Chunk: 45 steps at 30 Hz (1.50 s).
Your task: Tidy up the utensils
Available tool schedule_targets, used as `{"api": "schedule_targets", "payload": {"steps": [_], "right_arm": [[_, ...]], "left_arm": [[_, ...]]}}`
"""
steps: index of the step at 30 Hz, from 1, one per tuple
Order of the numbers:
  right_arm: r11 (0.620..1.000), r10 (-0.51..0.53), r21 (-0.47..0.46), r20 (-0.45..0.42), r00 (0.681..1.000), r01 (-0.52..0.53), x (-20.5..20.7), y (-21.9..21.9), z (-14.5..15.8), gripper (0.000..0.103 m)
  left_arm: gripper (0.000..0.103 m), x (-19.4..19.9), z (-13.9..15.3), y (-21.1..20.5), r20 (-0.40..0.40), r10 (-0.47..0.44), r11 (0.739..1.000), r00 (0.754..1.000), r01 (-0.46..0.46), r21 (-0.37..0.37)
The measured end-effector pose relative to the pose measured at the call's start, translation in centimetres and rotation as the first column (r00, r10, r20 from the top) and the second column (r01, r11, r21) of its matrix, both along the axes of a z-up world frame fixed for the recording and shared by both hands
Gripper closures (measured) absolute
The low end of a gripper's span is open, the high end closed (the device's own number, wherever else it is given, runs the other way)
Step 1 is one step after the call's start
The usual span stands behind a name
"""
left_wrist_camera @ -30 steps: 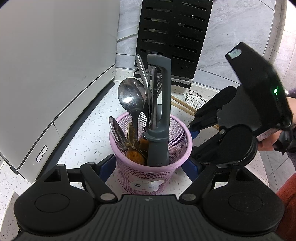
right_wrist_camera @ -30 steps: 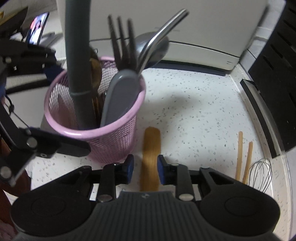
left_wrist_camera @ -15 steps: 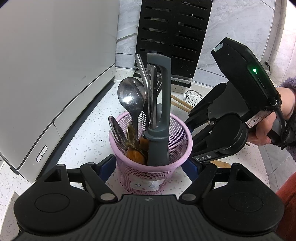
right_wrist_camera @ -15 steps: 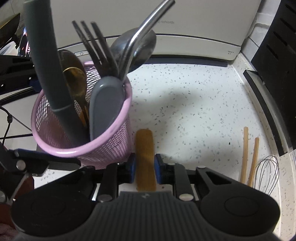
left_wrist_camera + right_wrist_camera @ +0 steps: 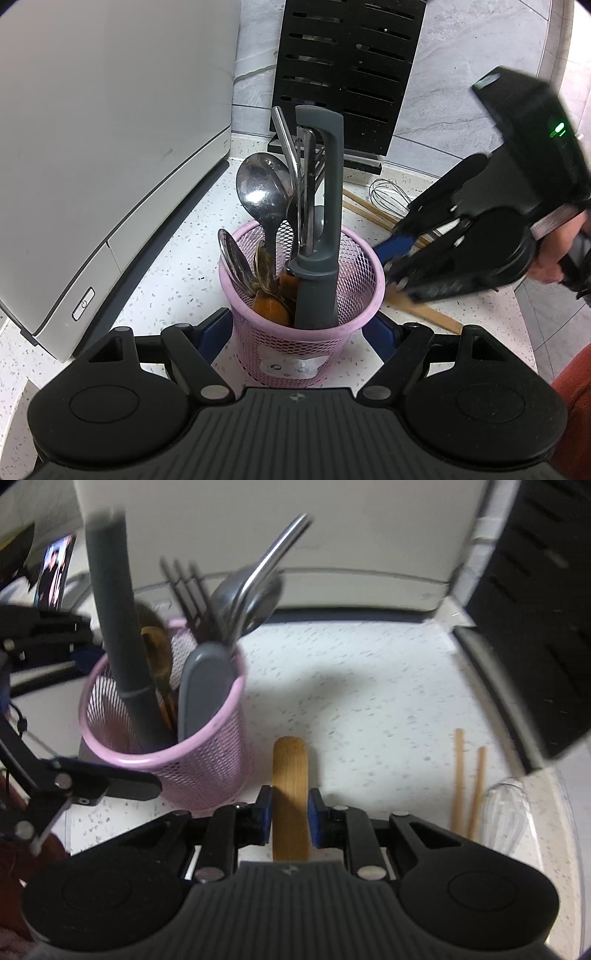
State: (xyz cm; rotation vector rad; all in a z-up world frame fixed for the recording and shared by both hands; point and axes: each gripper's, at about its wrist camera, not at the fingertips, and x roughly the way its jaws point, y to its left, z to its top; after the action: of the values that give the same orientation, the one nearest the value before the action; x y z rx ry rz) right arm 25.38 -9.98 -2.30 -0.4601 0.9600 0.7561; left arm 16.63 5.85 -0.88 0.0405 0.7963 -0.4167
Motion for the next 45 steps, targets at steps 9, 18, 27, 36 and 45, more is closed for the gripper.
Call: {"api": "schedule_targets", "payload": {"steps": [9,18,27,36,45], "right_arm": [[0.984,-0.071,0.169,0.101,0.992,0.054,-1.9,-2.4,5.1,0.103],[0.983,-0.123,0.149,0.078,0.989,0.111,-0.8,-2.1,5.0,0.103],[0.959,-0.282,0.012,0.014,0.959,0.282,3.9,-3.5,1.3,0.074],[0.934,-0.351,-0.099,-0.069,0.934,0.344,7.0,-3.5,-1.9,0.074],[0.923,-0.376,-0.138,-0.111,0.92,0.36,8.4,-3.3,-2.2,0.071]], "left_arm": [[0.01,0.0,0.0,0.0,0.0,-0.001,1.0,1.0,0.001,0.0],[0.01,0.0,0.0,0.0,0.0,-0.002,1.0,1.0,0.002,0.0],[0.01,0.4,0.0,-0.1,-0.006,-0.002,1.0,1.0,0.002,-0.005],[0.01,0.8,-0.1,-0.4,-0.008,-0.003,1.0,1.0,0.003,-0.004],[0.009,1.2,-0.2,-0.8,-0.009,-0.008,1.0,1.0,0.008,-0.002]]}}
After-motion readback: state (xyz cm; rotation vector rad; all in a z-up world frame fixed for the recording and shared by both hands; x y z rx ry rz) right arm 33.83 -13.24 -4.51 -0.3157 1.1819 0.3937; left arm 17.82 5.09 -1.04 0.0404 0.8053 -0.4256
